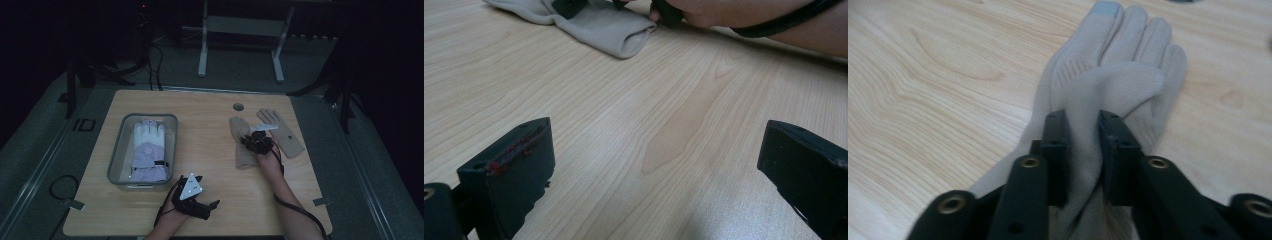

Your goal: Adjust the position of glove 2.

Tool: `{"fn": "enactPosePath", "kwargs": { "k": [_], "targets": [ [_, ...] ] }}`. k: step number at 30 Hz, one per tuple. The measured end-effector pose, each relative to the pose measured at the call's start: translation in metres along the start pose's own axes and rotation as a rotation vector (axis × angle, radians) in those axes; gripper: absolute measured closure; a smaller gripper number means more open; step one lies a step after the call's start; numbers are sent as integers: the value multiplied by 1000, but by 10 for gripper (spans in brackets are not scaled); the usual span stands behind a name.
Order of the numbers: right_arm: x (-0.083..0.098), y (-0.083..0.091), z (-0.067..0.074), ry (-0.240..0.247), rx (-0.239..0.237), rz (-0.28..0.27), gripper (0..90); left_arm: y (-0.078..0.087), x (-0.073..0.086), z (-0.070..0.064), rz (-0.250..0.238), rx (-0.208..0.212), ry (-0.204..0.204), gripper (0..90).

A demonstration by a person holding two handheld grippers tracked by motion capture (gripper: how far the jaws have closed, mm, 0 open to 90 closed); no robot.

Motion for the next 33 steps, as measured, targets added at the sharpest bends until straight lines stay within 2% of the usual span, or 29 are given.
{"fn": "enactPosePath", "kwargs": {
  "k": [2,4,7,14,19,20,22,26,29,33],
  "targets": [
    [-1,2,3,-38,16,13,779,0,0,0,0,-1,-2,19],
    [-3,7,9,-97,11,15,785,0,0,0,2,-3,-1,19],
    [-10,18,21,-153,5,4,788,0,1,0,3,-7,-8,19],
    [-25,50,48,-236,43,-44,789,0,-1,-1,-9,-9,-12,19],
    [-28,66,68,-247,91,-68,789,1,-1,-1,-14,-10,-11,19],
    [-27,67,72,-258,86,-72,788,1,-1,-1,-14,-10,-12,19],
    [-24,67,81,-248,100,-62,788,1,-1,-2,-15,-9,-15,19],
    [-8,53,96,-254,84,-16,787,1,-1,-3,-14,-6,-19,19],
    [3,43,103,-248,80,12,776,2,-1,-2,-17,-5,-18,19],
    [10,36,112,-212,63,42,634,1,-1,-3,-14,-4,-19,19]
  ]
}}
Point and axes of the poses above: each handheld gripper's, and its own axes: y roughly backward along the jaws, x roughly out of its underside, z roughly to its left, the point moved 10 cm from there along -y, roughly forward along the jaws, and after that the axes turned 4 degrees about y, right-handed, at the moved point
